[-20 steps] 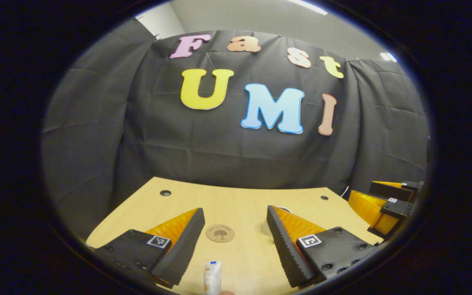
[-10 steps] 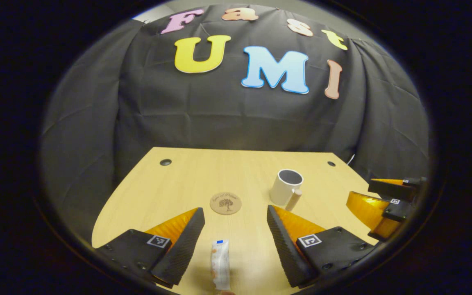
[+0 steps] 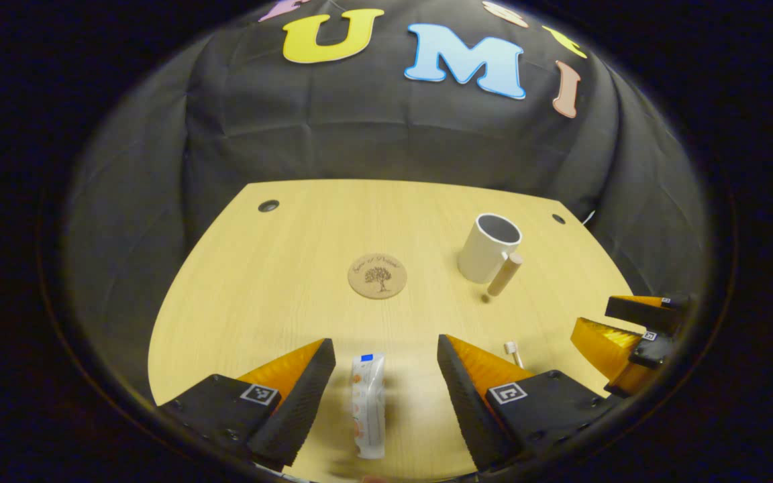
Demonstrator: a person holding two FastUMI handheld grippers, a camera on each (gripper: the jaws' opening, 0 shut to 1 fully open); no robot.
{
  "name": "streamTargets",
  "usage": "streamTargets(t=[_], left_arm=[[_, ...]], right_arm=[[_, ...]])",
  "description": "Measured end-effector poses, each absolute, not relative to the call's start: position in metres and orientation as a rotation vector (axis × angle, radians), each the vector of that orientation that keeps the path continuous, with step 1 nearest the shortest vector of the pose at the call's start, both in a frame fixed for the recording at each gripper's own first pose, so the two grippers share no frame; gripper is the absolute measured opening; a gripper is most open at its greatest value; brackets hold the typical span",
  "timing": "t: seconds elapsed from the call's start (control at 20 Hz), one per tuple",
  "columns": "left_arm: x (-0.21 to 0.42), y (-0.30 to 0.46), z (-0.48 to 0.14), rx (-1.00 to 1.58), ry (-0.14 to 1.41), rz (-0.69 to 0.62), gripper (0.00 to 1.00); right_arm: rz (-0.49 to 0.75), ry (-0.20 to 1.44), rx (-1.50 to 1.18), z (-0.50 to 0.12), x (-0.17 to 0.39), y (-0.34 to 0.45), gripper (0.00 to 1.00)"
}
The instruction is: Put the toothbrush and toothpaste on the desktop into the cup, then pick up the cup and place it on the coaster on the desktop.
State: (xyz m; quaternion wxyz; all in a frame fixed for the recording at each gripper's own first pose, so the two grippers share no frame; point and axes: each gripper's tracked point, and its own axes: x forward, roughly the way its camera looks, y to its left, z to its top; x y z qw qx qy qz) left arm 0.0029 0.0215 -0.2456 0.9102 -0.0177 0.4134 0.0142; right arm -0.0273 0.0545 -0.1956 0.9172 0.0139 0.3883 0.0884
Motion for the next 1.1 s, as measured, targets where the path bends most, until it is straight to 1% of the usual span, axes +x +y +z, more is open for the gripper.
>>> streamTargets(t=[0.35,0.7,0.8,0.85,0.95,1.0,1.1], left_arm=[[-0.01,0.027,-0.29,-0.069,1.047,0.059,0.98],[-0.022,0.035,-0.324,-0.088,1.216,0.069,0.98],[-0.027,0.034,-0.333,-0.107,1.264,0.079,1.0],[-0.031,0.033,-0.337,-0.114,1.282,0.079,0.98],[-0.037,0.034,-0.343,-0.117,1.317,0.085,0.98],[-0.04,0.035,-0.346,-0.117,1.333,0.087,0.95],[-0.046,0.037,-0.351,-0.118,1.361,0.095,0.95]], right_arm=[[0.209,0.993,0.012,-0.237,-0.036,0.062,0.91],[0.212,1.221,0.033,-0.275,-0.062,0.071,0.92],[0.22,1.285,0.038,-0.287,-0.067,0.075,0.92],[0.224,1.315,0.041,-0.293,-0.071,0.077,0.92],[0.226,1.366,0.043,-0.299,-0.078,0.079,0.92],[0.226,1.385,0.041,-0.302,-0.079,0.079,0.92],[0.23,1.422,0.044,-0.307,-0.084,0.081,0.92]])
